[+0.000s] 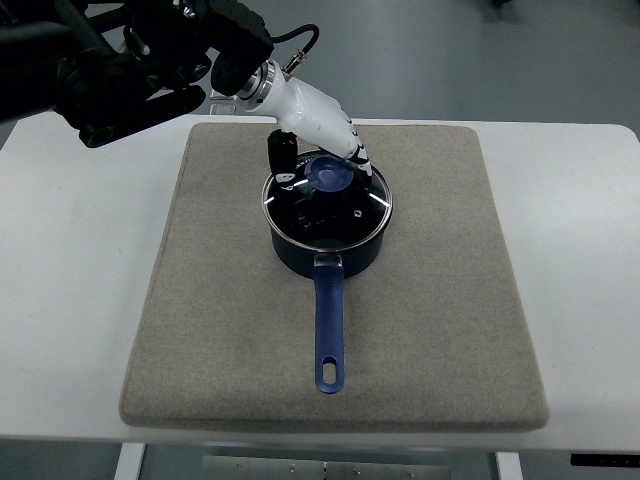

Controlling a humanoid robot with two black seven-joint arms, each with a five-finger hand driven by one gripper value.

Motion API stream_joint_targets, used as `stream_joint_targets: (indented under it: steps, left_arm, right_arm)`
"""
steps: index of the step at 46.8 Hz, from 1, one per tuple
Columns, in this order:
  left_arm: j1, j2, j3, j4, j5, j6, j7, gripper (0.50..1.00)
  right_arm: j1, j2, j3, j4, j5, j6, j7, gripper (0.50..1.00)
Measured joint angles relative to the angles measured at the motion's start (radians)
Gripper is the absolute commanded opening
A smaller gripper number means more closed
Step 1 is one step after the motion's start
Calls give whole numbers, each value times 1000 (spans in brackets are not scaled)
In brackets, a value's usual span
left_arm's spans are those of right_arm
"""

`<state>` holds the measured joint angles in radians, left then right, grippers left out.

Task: Open pot lid and place left with left hand
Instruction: 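Close the left hand fingers around the blue knob, then lift the glass lid off the saucepan with the left hand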

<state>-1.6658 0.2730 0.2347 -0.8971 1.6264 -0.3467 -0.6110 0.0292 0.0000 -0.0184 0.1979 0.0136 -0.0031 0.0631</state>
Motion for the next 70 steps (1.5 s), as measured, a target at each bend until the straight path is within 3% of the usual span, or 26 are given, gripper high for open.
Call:
stream_joint_targets:
  steps: [7,11,17,26,29,70]
  left_arm:
    - [0,0,3,-1,3,0,0,844]
    - [-2,0,4,-1,4,-1,0,789]
    - [-2,-2,5,-2,4,-2,0,761]
    - [7,-5,2,-2,2,-1,0,600]
    - [6,-6,2,0,2,-1,0,502]
    - [-1,-44,-22,36,-53,1,0,500]
  right_arm:
    - [1,0,0,0,0,0,0,917]
    - [1,0,0,0,0,0,0,917]
    - [1,0,0,0,0,0,0,917]
    - [0,0,0,0,0,0,0,917]
    - [1,0,0,0,0,0,0,917]
    - [1,0,0,0,0,0,0,917]
